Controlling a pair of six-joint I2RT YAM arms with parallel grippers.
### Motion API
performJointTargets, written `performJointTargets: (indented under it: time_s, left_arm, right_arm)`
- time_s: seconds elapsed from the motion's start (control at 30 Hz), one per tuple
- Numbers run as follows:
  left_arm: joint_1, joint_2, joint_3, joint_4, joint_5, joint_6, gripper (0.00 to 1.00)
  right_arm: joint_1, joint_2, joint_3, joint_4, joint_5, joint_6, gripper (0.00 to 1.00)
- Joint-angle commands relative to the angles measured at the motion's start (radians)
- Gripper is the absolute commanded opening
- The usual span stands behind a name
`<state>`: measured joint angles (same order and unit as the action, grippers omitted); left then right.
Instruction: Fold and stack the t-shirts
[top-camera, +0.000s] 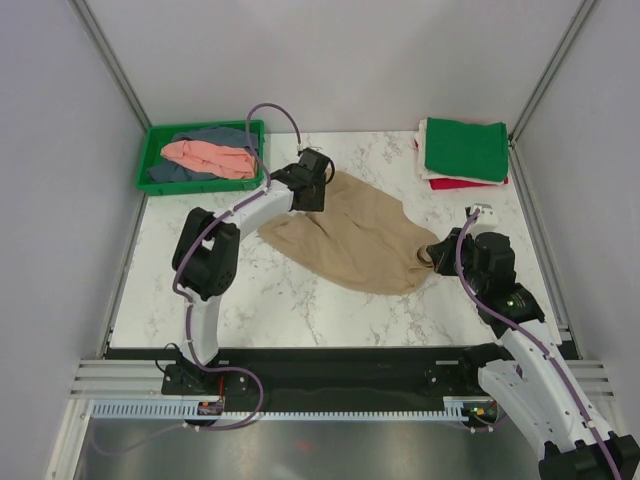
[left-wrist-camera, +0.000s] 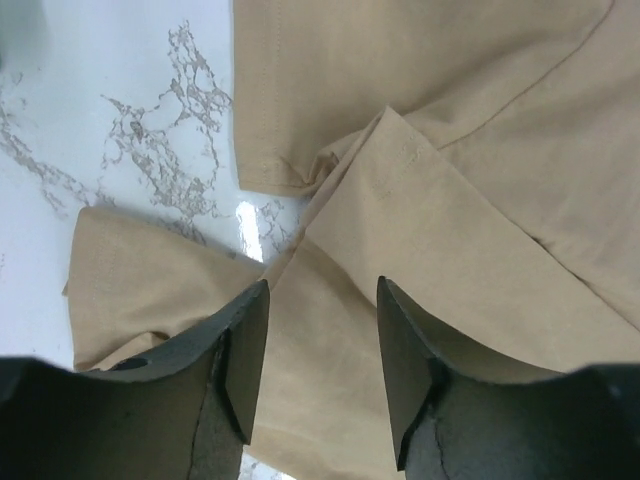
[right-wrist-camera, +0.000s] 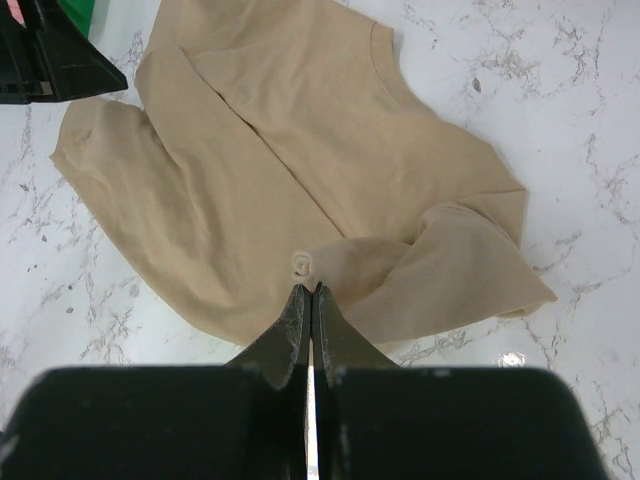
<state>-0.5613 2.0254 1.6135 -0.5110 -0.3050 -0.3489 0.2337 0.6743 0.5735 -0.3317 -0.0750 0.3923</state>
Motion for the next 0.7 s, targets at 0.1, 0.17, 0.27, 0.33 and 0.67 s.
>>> performJointTargets:
  time_s: [0.1,0.17,0.27,0.33,0.67]
  left_arm:
    - [0.06,0.102,0.095,0.055,0.069,-0.001,0.56]
    - [0.072,0.122,0.115,0.066,0.107,-0.001,0.56]
    - [0.078,0.144,0.132,0.083,0.15,0.011,0.56]
    - [0.078,0.157,0.141,0.094,0.164,0.019,0.54]
    - [0.078,0.136,0.112,0.155,0.277,0.028,0.52]
  right_arm:
    - [0.001,0.002,-0.003,0.037,-0.014,-0.009,0.0]
    - [0.001,0.004,-0.003,0.039,-0.016,-0.009,0.0]
    - [0.0,0.007,-0.004,0.039,-0.017,-0.009,0.0]
    - [0.001,0.007,-0.004,0.039,-0.019,-0.007,0.0]
    - [0.001,0.022,-0.006,0.04,-0.023,-0.009,0.0]
